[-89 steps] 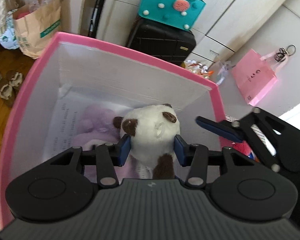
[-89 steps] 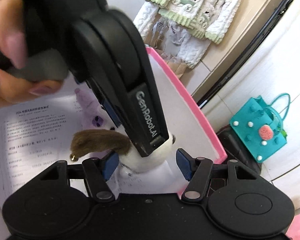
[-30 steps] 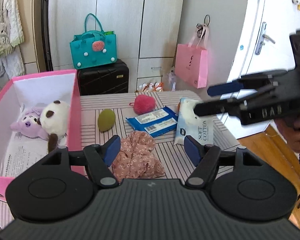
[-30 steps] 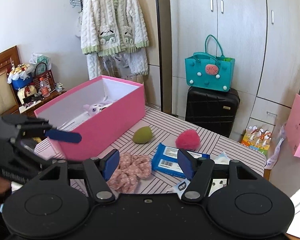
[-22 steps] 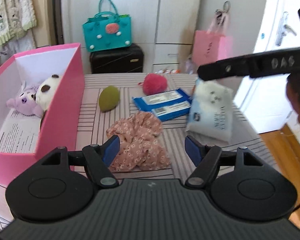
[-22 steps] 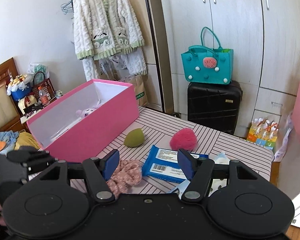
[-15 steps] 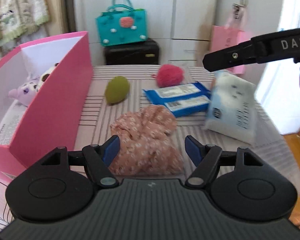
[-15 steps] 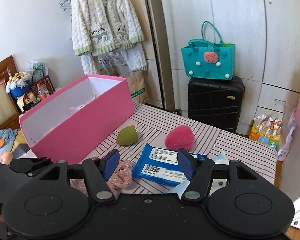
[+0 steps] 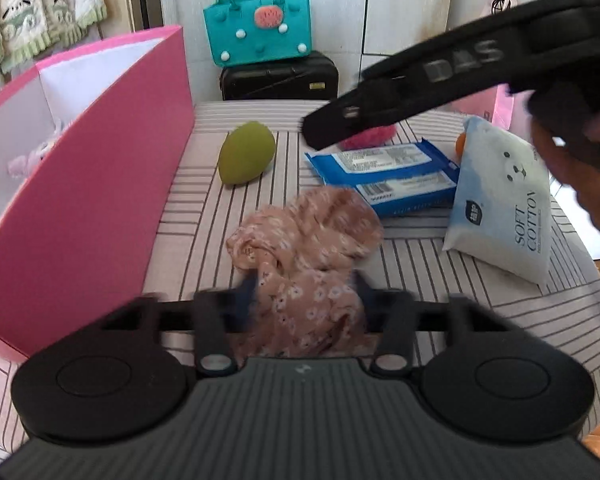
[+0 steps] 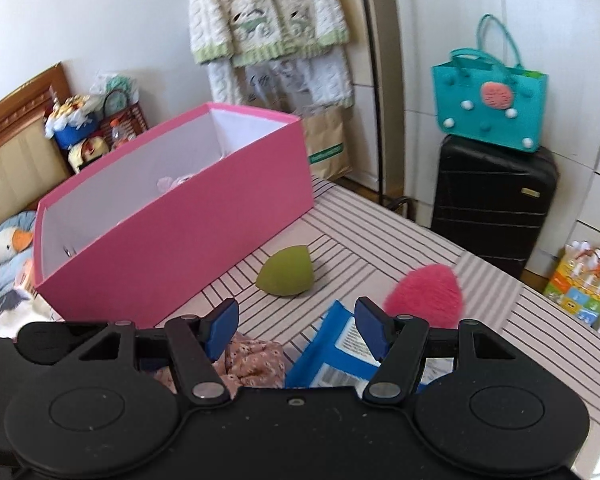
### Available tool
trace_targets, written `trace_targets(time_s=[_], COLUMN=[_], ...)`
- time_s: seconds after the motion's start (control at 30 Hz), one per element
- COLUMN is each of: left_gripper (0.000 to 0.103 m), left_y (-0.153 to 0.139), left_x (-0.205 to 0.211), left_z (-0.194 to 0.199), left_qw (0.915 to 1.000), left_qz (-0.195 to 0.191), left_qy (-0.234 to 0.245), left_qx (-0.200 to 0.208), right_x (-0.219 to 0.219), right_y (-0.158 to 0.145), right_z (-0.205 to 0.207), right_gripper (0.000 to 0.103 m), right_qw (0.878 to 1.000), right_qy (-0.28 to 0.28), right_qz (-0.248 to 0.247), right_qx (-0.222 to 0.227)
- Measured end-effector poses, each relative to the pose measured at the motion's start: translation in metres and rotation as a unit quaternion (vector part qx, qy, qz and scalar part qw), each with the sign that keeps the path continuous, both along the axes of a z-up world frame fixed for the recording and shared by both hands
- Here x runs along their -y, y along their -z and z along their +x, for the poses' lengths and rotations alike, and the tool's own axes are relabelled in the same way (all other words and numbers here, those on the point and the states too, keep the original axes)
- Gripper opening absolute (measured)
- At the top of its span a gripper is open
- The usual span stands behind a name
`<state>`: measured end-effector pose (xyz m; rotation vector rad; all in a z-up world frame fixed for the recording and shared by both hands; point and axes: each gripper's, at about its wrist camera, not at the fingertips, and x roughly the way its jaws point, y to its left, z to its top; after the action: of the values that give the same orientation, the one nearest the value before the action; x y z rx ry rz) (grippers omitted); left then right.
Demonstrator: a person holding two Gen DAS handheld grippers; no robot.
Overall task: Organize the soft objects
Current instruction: 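Move the left gripper to the floral scrunchie and close on it, then hold the scrunchie in the left gripper while the right gripper grasps the green sponge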
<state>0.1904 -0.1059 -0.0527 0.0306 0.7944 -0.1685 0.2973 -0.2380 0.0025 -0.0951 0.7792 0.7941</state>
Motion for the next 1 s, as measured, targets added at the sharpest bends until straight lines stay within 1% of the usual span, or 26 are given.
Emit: trace_targets(time_s=[0.03, 0.07, 0.1, 0.17, 0.3, 0.43, 0.47, 0.5, 0.63, 0.67, 0.73, 0.77, 0.87, 1.0], left_gripper=[0.031, 0.024, 0.024, 0.023, 0.023, 0.023, 0.023, 0.023, 0.022, 0.021, 0.02, 0.02, 0.019, 0.019], left_y=[0.001, 0.001, 0.002, 0.004, 0.005, 0.005, 0.005, 0.006, 0.005, 0.005, 0.005, 0.005, 0.005, 0.005], left_x=[-0.001, -0.002, -0.003, -0.006, -0.008, -0.006, -0.007, -0.009, -0.01, -0.01, -0.01, -0.011, -0.013, -0.013], left_z=[0.0, -0.002, -0.003, -0.005, -0.005, -0.008, -0.008, -0.009, -0.007, -0.006, -0.006, -0.005, -0.005, -0.004], left_qw=[1.0, 0.9999, 0.9998, 0.9997, 0.9996, 0.9993, 0.9993, 0.9993, 0.9991, 0.999, 0.999, 0.999, 0.9989, 0.999], left_qz=[-0.004, -0.001, 0.003, -0.007, -0.014, -0.001, -0.003, -0.008, -0.006, -0.007, -0.007, -0.008, -0.012, -0.013], left_qy=[0.006, 0.01, 0.011, 0.013, 0.014, 0.028, 0.029, 0.028, 0.033, 0.034, 0.035, 0.036, 0.038, 0.036], left_qx=[0.0, 0.007, 0.015, 0.02, 0.02, 0.025, 0.024, 0.025, 0.028, 0.027, 0.026, 0.026, 0.025, 0.023], right_x=[-0.005, -0.01, -0.015, -0.023, -0.04, -0.054, -0.056, -0.058, -0.063, -0.065, -0.07, -0.073, -0.073, -0.064], right_y=[0.002, 0.005, 0.007, 0.01, 0.017, 0.022, 0.023, 0.024, 0.027, 0.029, 0.032, 0.033, 0.032, 0.023], right_z=[0.003, 0.005, 0.007, 0.012, 0.02, 0.027, 0.029, 0.03, 0.033, 0.033, 0.034, 0.034, 0.033, 0.026], right_gripper=[0.069, 0.069, 0.069, 0.069, 0.069, 0.069, 0.068, 0.068, 0.067, 0.066, 0.059, 0.051, 0.048, 0.048], right_qw=[1.0, 1.0, 1.0, 1.0, 0.998, 0.997, 0.997, 0.997, 0.996, 0.995, 0.994, 0.993, 0.993, 0.995], right_qy=[-0.006, -0.011, -0.015, -0.024, -0.04, -0.037, -0.033, -0.034, -0.054, -0.057, -0.064, -0.065, -0.065, -0.047], right_qz=[-0.004, -0.009, -0.014, -0.02, -0.038, -0.065, -0.069, -0.071, -0.07, -0.073, -0.084, -0.088, -0.085, -0.077], right_qx=[-0.001, 0.0, 0.0, -0.002, 0.001, 0.021, 0.024, 0.025, 0.024, 0.027, 0.033, 0.036, 0.043, 0.045])
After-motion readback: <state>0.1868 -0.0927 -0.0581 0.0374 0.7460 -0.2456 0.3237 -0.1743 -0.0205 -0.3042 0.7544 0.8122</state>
